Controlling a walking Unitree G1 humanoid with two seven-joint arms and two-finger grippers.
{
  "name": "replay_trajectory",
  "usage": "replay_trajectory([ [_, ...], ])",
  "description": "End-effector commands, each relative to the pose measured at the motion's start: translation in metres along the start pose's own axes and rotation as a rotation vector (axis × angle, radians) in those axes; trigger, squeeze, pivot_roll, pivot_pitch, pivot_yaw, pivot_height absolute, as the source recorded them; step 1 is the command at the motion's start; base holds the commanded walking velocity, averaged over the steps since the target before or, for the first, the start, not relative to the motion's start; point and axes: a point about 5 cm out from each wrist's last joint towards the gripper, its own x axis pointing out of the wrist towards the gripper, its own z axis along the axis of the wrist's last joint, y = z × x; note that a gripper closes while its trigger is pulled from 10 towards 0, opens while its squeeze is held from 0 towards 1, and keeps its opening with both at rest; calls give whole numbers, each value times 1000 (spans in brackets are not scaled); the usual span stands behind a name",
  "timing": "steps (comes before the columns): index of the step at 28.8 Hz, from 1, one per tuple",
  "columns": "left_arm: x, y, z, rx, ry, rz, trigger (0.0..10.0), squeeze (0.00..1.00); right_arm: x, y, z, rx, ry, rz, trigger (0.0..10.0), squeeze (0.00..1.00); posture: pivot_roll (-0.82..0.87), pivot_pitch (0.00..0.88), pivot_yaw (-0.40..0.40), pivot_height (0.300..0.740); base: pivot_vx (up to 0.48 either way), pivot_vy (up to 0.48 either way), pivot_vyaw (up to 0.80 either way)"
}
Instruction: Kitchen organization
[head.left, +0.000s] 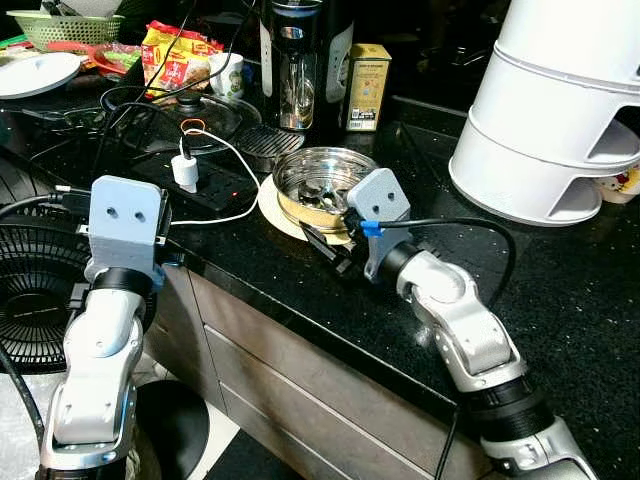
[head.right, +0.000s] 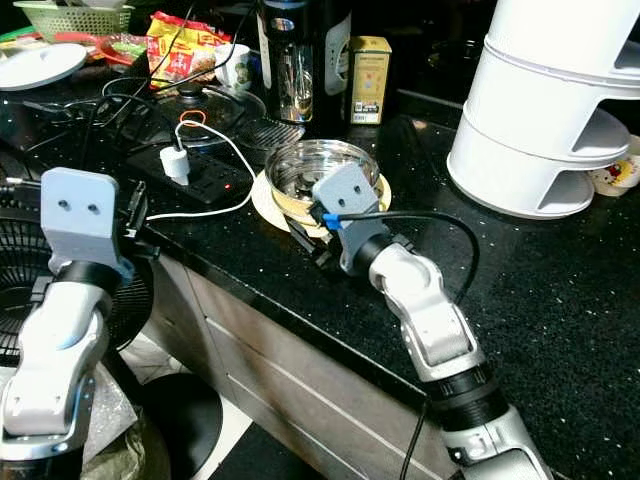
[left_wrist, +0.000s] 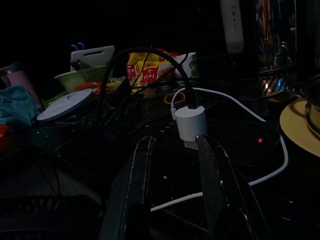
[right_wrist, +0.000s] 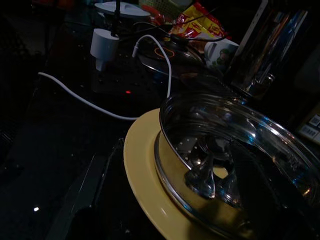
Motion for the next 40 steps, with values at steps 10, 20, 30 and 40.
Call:
replay_trajectory([
  [10,2,-3,1,9,-9,-12,10000,0,2,14,7,17,-45,79,10000,0,40,0,-23,740,0,0,0],
  [20,2,-2,2,9,-10,-9,10000,0,7,5,4,-209,16,4,10000,0,46,0,-27,740,0,0,0],
  [30,2,-3,1,4,-10,-14,10000,0,-1,-18,9,-419,39,6,6471,0,37,0,-24,740,0,0,0],
  [40,3,-4,2,3,-12,-14,10000,0,-2,-12,2,-527,63,78,10000,0,40,0,-30,740,0,0,0],
])
